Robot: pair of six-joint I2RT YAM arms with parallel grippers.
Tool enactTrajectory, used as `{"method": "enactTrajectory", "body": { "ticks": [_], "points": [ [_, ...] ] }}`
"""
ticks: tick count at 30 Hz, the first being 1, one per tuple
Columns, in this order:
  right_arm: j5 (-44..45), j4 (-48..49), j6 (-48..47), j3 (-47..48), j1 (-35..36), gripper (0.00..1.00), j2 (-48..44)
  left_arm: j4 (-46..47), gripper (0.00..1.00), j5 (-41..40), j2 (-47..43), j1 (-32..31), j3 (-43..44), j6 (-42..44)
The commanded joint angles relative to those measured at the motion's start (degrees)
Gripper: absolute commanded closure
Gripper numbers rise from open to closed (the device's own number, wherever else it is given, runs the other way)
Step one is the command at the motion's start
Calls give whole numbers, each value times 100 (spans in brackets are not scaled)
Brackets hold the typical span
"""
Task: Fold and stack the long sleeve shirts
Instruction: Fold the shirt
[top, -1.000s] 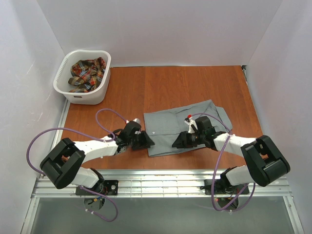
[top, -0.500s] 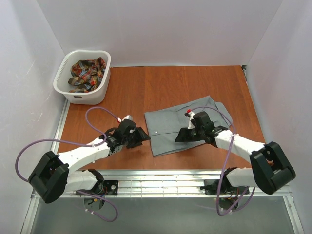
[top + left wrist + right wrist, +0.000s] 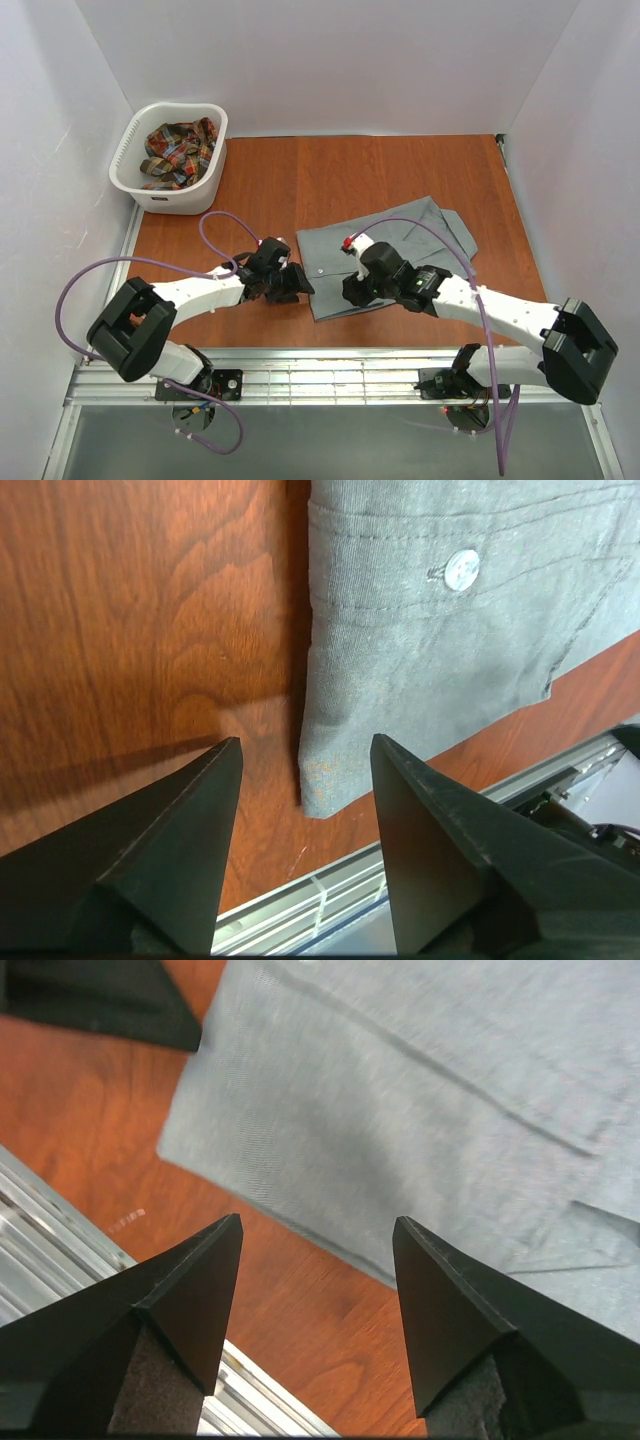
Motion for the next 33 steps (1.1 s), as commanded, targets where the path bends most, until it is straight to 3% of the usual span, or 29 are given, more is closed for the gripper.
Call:
{"method": "enactTrajectory", "body": {
  "ticks": [1,8,14,27,30,33],
  "points": [
    [460,-113,-399,282,469,42,351,209,52,330,15,-42,-131,3],
    [1155,-113,-1006,1090,1629,42,1440,-238,52,-285,-538,124,-236,-68],
    [1120,-156,-1331,1828,1912,43,2538,-362,47,-145,-758,784,-438,46],
    [1620,-1132,-1191,2216,2105,55,3445,-327,40,66,-750,1118,-535,117],
    [1664,-1132,-1147,2066,2114,71,3454,-275,39,153,-706,1118,-491,178],
    [1796,-1071,-1129,1987,2114,97,3323,-143,37,329,-644,1118,-482,248]
  ]
}}
